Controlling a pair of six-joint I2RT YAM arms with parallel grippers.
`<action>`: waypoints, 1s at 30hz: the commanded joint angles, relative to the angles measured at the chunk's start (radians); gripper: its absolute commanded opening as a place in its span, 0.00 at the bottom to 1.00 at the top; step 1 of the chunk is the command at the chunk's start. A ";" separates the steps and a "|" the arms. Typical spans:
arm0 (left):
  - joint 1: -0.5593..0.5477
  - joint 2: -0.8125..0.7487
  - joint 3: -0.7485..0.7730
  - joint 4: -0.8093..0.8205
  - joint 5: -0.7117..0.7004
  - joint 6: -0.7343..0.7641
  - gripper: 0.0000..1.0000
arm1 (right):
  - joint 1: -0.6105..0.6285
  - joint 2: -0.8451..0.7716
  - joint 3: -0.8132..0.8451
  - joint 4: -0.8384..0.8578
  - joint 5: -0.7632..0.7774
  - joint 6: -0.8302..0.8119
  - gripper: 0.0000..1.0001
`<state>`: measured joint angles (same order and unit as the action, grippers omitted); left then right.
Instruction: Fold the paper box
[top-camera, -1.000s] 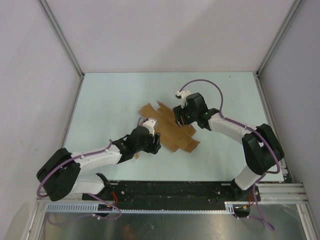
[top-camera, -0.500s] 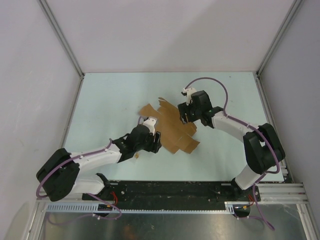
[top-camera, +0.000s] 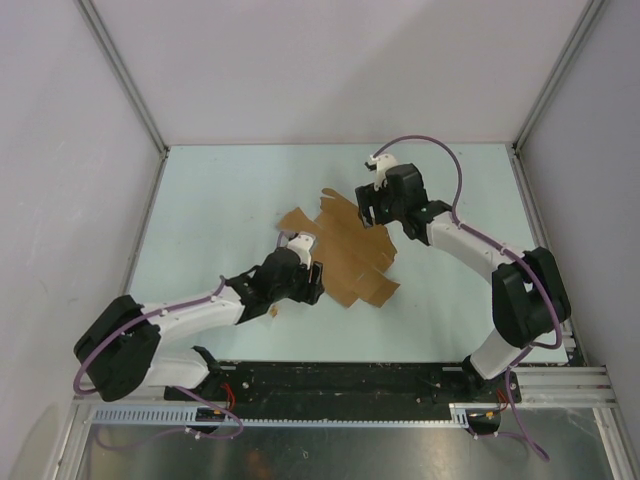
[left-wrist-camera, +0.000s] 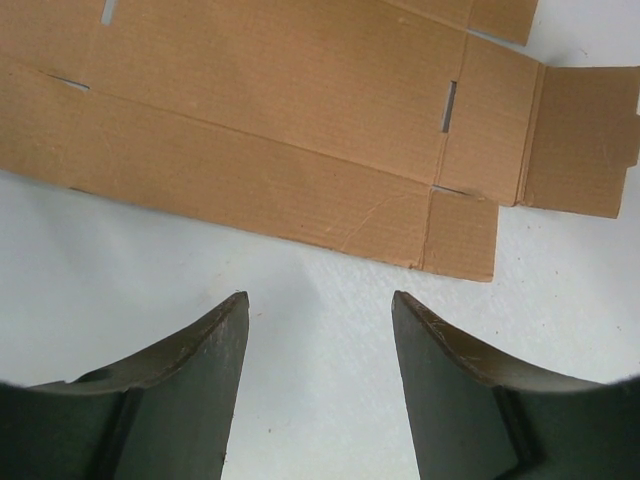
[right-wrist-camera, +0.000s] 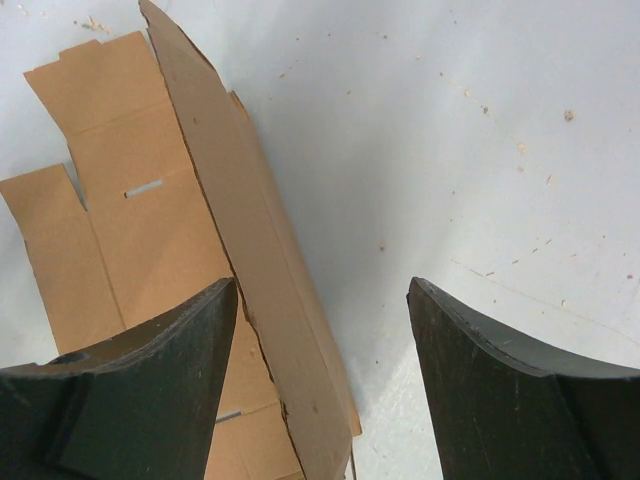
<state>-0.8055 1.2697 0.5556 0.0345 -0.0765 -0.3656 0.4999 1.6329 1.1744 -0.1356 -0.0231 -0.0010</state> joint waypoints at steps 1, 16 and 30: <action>-0.003 0.049 0.059 0.034 -0.029 0.027 0.65 | -0.004 -0.007 0.045 0.014 -0.006 -0.024 0.74; 0.009 0.336 0.244 0.123 -0.086 0.105 0.56 | -0.032 -0.008 0.045 0.014 -0.112 0.019 0.73; 0.012 0.439 0.225 0.125 -0.043 0.071 0.50 | -0.142 -0.016 0.045 0.126 -0.431 0.165 0.78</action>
<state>-0.7979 1.6928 0.7837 0.1539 -0.1471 -0.2874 0.3973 1.6329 1.1820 -0.1001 -0.3286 0.0834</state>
